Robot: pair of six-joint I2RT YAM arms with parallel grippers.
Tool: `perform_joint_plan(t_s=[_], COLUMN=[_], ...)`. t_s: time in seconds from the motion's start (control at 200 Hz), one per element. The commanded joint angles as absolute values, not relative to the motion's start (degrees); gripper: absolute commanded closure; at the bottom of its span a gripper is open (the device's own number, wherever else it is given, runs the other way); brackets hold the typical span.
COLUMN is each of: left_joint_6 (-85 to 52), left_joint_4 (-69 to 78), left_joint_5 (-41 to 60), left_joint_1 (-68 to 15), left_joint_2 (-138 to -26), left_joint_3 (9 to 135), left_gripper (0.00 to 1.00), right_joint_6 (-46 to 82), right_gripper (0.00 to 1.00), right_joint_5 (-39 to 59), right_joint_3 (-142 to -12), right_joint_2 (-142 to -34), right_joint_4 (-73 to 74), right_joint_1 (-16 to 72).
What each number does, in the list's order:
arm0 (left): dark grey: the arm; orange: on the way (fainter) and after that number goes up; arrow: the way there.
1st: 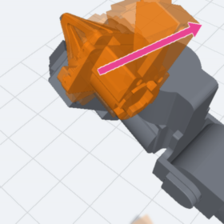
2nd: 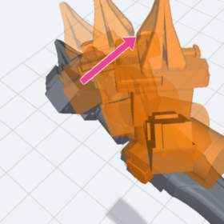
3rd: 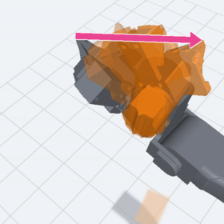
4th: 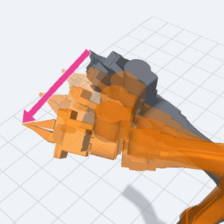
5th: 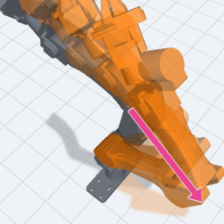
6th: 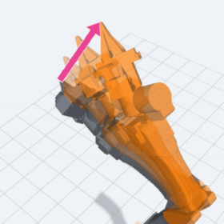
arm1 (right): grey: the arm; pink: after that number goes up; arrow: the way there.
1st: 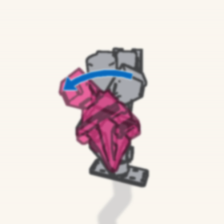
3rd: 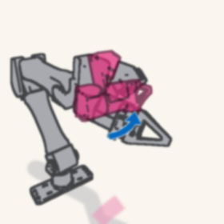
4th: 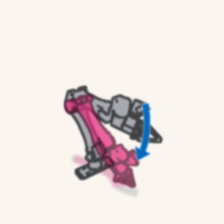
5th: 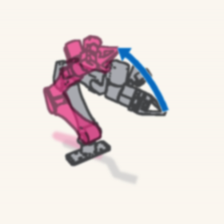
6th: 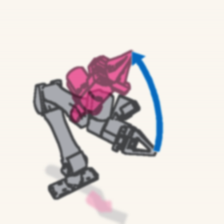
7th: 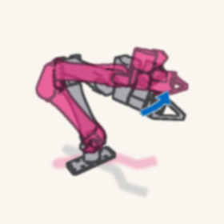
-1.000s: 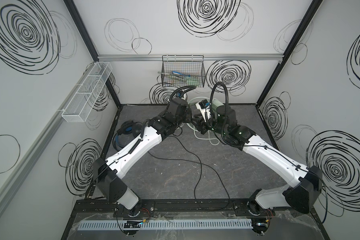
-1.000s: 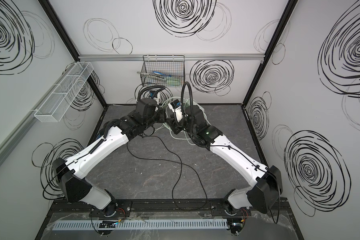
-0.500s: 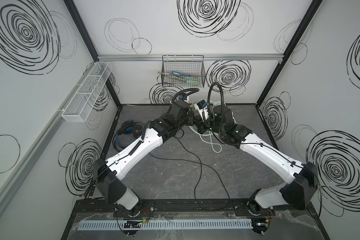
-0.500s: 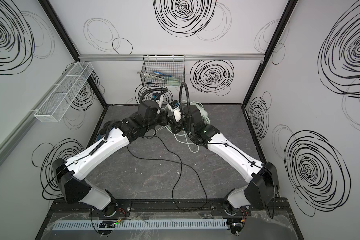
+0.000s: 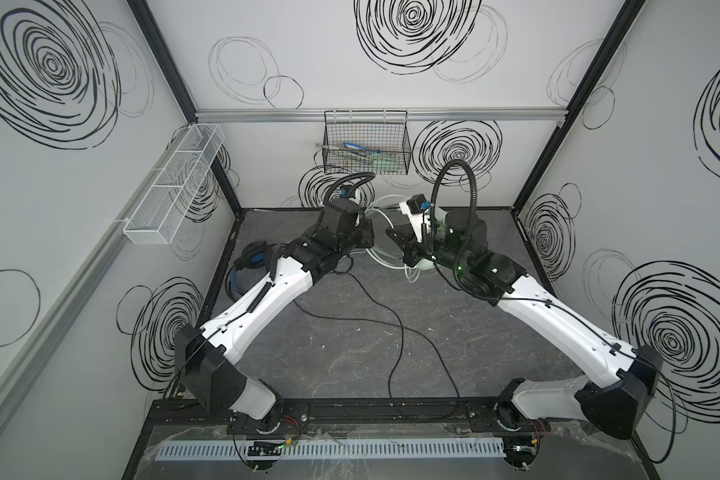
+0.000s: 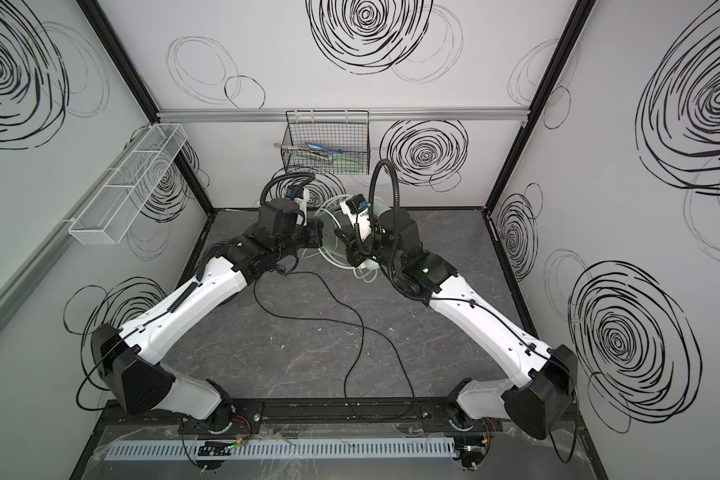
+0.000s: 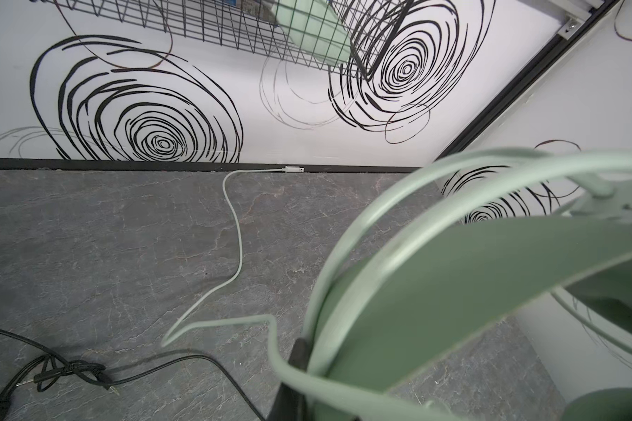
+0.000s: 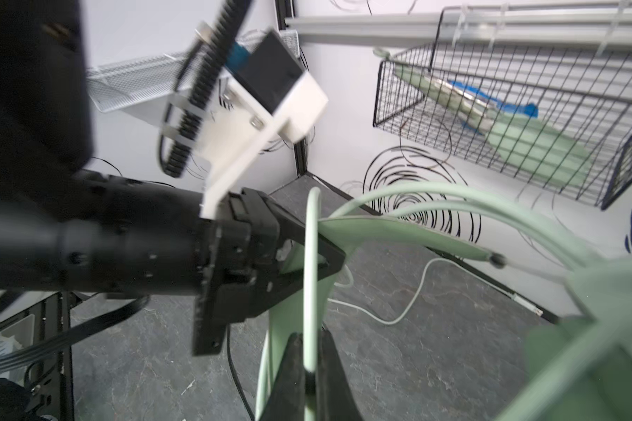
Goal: Wrap the headphones
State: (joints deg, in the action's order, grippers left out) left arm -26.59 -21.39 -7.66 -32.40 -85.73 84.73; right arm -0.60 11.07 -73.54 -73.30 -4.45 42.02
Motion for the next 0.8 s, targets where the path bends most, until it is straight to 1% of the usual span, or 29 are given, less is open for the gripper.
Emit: perform_joint_plan(t_s=[0.0,0.19,0.355,0.525,0.59,0.79], left_joint_6=[-31.28,-35.48,-37.52,-41.98,-42.93,-46.42], left_joint_4=[-13.92,-12.45,-11.61,-10.45,-9.33,-3.47], left_joint_5=[-9.05,-7.52,-8.52,-9.31,-9.17,-7.21], left_joint_1=[-28.67,-24.17,-21.75,-19.22,-18.15,-15.34], left_joint_2=[-84.82,-87.37,-90.6,-92.97,-93.63,-94.92], left_joint_3=[84.9,86.25,89.03,89.92,89.91,88.48], left_gripper=[1.0,1.0,1.0,1.0,1.0,1.0], right_joint_6=[-0.68,2.9,5.34,6.42,8.27,15.68], right_gripper=[1.0,1.0,1.0,1.0,1.0,1.0], right_joint_5=[17.13,17.92,17.84,11.59,7.78,0.3], right_joint_3=[-69.29,-64.93,-66.73,-66.97,-66.65,-62.4], right_joint_2=[-66.3,-57.31,-52.61,-46.75,-43.72,-33.07], right_joint_4=[4.47,5.85,1.13,-2.07,-4.24,-13.18], right_joint_1=[43.18,44.03,45.96,47.78,47.72,47.72])
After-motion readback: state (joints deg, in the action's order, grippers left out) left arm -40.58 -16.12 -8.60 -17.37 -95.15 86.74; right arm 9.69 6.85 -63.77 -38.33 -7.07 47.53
